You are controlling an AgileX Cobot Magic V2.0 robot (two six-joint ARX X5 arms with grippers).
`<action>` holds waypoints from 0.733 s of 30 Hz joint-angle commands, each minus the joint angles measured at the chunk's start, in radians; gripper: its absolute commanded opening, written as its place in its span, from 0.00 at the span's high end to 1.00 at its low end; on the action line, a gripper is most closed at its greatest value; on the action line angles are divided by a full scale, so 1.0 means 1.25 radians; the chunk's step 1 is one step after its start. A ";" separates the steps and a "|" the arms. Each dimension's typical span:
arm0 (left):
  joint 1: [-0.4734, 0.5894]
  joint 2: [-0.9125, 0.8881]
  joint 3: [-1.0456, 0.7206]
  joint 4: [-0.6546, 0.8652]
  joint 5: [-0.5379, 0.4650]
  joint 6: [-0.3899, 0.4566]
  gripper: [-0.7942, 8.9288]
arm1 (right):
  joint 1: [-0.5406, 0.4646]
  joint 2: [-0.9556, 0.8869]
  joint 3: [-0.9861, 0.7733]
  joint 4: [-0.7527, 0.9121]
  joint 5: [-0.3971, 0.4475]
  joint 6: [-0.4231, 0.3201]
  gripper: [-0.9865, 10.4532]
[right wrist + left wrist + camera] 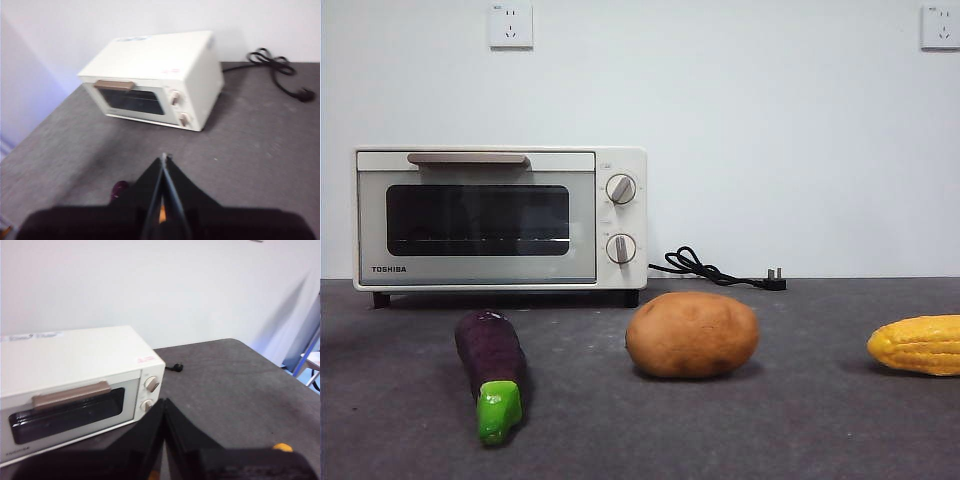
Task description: Take the eggplant from the table,put the eggplant in the oven
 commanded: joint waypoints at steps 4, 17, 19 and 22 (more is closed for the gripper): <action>-0.024 0.049 0.076 -0.056 -0.002 0.038 0.92 | 0.090 0.082 0.139 -0.060 -0.005 -0.027 0.92; -0.039 0.093 0.107 -0.098 -0.002 0.057 0.92 | 0.235 0.175 0.230 -0.158 -0.005 -0.059 0.92; -0.039 0.096 0.107 -0.102 -0.002 0.060 0.92 | 0.245 0.179 0.230 -0.160 -0.005 -0.059 0.92; -0.039 0.099 0.107 -0.103 -0.001 0.059 0.92 | 0.253 0.180 0.230 -0.161 -0.004 -0.059 0.92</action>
